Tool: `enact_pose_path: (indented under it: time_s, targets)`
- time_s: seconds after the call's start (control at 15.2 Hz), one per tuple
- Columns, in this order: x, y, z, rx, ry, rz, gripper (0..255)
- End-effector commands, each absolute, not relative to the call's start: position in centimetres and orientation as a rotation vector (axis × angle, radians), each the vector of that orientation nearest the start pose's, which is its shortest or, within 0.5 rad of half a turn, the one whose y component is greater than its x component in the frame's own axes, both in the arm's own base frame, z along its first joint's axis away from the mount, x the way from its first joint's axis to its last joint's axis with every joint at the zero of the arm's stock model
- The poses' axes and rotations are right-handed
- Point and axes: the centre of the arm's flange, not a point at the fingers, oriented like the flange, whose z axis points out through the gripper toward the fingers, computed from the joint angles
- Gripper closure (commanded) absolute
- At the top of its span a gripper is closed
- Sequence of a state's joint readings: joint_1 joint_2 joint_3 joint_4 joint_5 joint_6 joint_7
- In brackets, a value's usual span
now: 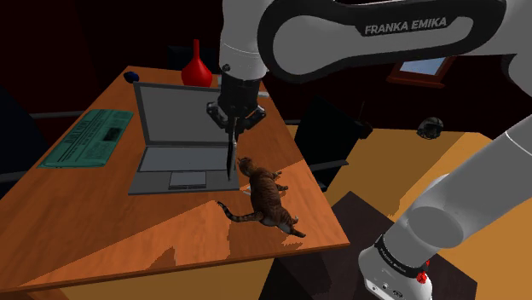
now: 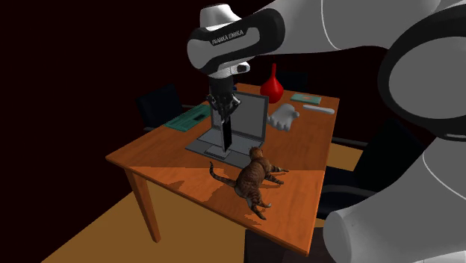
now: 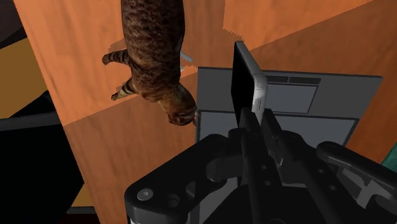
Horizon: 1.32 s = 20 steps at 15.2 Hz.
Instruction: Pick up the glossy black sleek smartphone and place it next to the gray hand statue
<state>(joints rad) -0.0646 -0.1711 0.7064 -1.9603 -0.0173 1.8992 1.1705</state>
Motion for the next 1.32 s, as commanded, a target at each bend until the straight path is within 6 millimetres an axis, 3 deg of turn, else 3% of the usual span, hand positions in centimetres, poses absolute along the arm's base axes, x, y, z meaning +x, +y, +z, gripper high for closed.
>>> enact_pose_path:
  time_s: [0.0, 0.66, 1.25]
  targets:
    - [41.2, 33.1, 54.7, -3.049, 0.823, -0.226, 255]
    - [41.2, 33.1, 59.9, -3.049, 0.823, -0.226, 255]
    - [45.8, 22.2, 59.9, -3.049, 0.823, -0.226, 255]
